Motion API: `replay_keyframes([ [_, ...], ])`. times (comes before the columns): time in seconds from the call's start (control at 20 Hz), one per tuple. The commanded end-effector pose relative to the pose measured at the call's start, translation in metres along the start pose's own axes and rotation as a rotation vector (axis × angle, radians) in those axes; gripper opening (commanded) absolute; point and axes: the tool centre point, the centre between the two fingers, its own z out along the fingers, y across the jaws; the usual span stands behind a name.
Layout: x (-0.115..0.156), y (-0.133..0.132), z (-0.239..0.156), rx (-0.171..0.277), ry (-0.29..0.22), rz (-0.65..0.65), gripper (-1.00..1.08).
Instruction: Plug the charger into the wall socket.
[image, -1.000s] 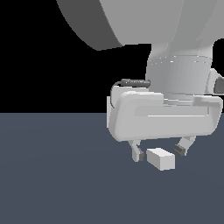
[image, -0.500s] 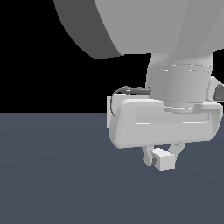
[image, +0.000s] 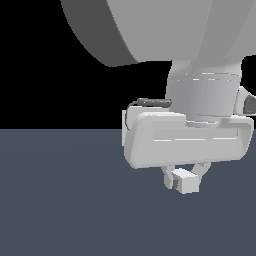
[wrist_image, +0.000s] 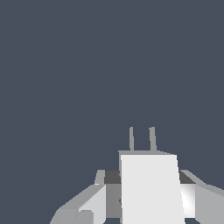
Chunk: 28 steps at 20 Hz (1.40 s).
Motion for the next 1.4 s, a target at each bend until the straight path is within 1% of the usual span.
replay_keyframes([
  [0.0,0.004,-0.002,-0.002,-0.001,0.001,0.005,-1.0],
  [0.35,0.025,-0.012,-0.017,-0.01,0.003,0.048,-1.0],
  [0.95,0.081,-0.031,-0.054,-0.037,0.003,0.158,-1.0],
  [1.35,0.099,-0.035,-0.065,-0.046,0.001,0.193,-1.0],
])
